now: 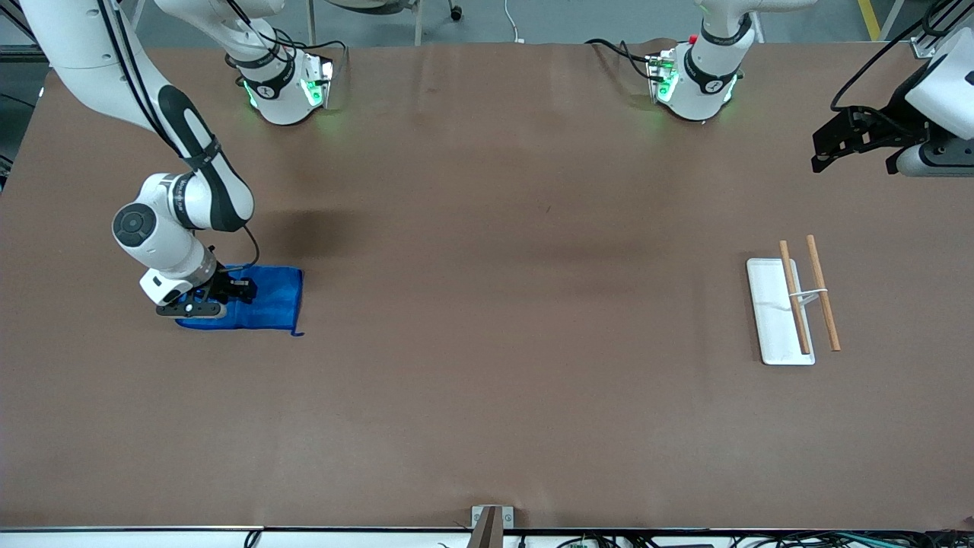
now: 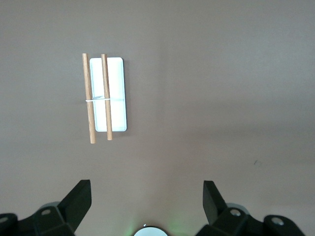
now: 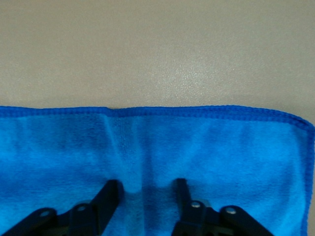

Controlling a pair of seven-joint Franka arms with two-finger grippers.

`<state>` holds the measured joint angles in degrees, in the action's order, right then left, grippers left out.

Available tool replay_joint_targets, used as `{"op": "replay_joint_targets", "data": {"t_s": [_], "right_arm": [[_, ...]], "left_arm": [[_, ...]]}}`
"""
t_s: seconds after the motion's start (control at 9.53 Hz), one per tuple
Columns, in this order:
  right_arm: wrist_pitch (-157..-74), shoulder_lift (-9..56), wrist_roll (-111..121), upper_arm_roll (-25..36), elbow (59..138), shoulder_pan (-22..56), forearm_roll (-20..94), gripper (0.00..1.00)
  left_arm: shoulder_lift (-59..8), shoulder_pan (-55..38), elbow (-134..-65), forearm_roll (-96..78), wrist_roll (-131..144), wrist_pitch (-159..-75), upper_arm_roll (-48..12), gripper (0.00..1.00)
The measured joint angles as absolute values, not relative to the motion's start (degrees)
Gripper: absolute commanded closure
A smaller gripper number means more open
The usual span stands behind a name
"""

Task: Right arm passes towel to left arm to hang
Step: 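Reach the right gripper down to the blue towel's edge, then grasp the towel edge with the right gripper and lift it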

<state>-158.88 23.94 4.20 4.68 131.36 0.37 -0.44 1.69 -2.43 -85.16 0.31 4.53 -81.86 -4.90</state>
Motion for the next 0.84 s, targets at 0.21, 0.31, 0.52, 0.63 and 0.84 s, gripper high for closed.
{"op": "replay_joint_targets", "data": {"t_s": [0.21, 0.31, 0.52, 0.63, 0.84], "right_arm": [[-158.43, 23.89, 4.26, 4.60, 131.00, 0.38, -0.44, 0.94], [-156.70, 23.81, 4.26, 4.42, 130.33, 0.41, -0.44, 1.00], [-149.82, 23.46, 4.27, 4.39, 127.47, 0.41, -0.44, 1.00], [-145.79, 22.56, 4.27, 4.28, 125.75, 0.42, -0.44, 1.00], [-136.51, 19.08, 4.35, 3.22, 122.33, 0.53, -0.44, 1.00]], "left_arm": [[1.60, -2.46, -85.16, 0.31, 4.53, -81.91, -4.92, 0.00], [1.49, -2.48, -85.15, 0.31, 4.53, -81.95, -4.93, 0.00], [1.12, -2.49, -85.14, 0.31, 4.53, -82.11, -4.93, 0.00], [1.06, -2.49, -85.13, 0.31, 4.53, -82.15, -4.93, 0.00], [1.04, -2.48, -85.05, 0.31, 4.53, -82.16, -4.93, 0.00]]}}
